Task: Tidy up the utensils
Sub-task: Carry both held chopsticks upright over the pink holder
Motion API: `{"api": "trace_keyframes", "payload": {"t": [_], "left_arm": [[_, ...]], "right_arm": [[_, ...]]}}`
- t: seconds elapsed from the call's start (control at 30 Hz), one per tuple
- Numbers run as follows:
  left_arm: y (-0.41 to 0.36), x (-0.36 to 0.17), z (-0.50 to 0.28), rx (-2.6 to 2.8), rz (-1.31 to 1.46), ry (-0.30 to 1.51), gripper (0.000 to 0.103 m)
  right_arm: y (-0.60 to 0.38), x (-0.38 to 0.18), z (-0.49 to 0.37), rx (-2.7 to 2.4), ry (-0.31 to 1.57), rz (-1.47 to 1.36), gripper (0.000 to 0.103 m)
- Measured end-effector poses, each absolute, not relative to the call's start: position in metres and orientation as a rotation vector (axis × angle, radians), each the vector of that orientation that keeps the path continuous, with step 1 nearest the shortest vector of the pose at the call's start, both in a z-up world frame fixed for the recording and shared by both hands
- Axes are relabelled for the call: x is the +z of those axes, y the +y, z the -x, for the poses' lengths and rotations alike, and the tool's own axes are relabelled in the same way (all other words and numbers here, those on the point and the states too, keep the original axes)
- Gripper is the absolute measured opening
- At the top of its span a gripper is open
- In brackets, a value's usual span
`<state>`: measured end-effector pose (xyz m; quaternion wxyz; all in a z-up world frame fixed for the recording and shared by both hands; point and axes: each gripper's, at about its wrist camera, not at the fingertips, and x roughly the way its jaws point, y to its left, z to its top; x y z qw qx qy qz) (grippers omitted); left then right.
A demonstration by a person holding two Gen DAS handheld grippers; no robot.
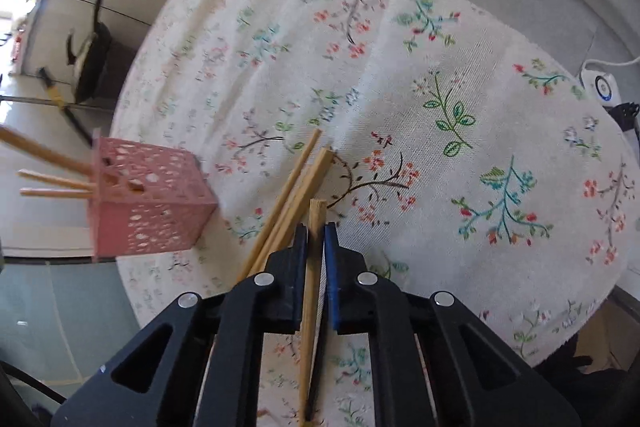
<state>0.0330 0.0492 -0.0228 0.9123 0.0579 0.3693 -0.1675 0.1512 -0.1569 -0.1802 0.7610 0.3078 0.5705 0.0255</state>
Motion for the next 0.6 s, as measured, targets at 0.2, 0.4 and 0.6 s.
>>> {"api": "trace_keyframes", "payload": {"t": [0.2, 0.4, 0.6], "left_arm": [[0.059, -0.007, -0.025, -0.313, -0.068, 0.702, 0.004], [0.065, 0.007, -0.021, -0.278, -0.018, 0.659, 0.004], [0.076, 0.025, -0.019, -0.238, 0.036, 0.614, 0.004]], "right_arm": [[-0.156, -0.1, -0.104, 0.178, 1.052, -0.573, 0.008], [-0.155, -0.03, -0.066, 0.258, 0.895, -0.477, 0.008], [-0.159, 0.019, -0.048, 0.301, 0.791, -0.451, 0.008]]}}
